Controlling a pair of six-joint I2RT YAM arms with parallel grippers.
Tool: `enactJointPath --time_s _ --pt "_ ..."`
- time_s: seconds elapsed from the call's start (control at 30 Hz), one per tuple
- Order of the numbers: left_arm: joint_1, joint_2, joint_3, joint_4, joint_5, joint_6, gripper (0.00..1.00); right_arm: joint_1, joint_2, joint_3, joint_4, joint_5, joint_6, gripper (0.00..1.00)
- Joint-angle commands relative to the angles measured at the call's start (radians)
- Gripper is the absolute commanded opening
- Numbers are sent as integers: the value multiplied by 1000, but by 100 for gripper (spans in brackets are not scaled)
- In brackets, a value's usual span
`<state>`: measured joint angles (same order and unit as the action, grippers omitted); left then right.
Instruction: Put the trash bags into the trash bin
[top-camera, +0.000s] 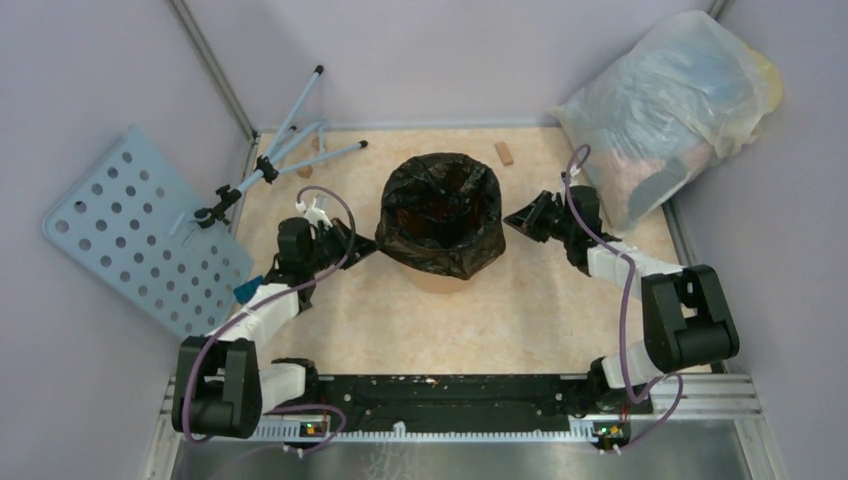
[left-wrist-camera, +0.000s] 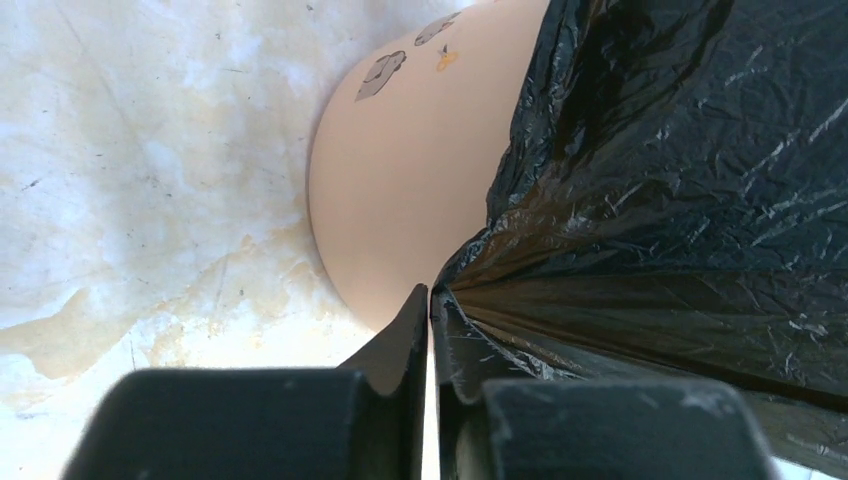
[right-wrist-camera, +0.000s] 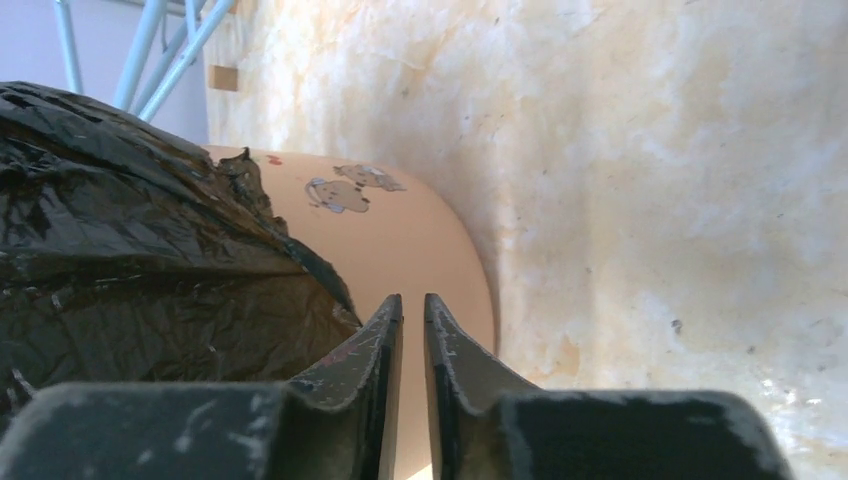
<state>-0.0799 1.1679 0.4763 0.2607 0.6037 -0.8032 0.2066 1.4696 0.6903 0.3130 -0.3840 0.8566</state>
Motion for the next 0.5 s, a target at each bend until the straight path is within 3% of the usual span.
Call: enactJointPath --time_s 0.0,0.2,0.33,0.47 --pt "5 -25 17 -17 -26 55 17 -8 -10 43 -40 52 -73 28" --pt "4 -124 81 -184 -126 151 40 -5 -189 157 -336 275 -244 43" --pt "1 -256 95 -249 -192 190 49 23 -321 243 -462 393 -354 53" --pt "0 -316 127 -319 -213 213 53 107 -346 395 -578 428 -460 47"
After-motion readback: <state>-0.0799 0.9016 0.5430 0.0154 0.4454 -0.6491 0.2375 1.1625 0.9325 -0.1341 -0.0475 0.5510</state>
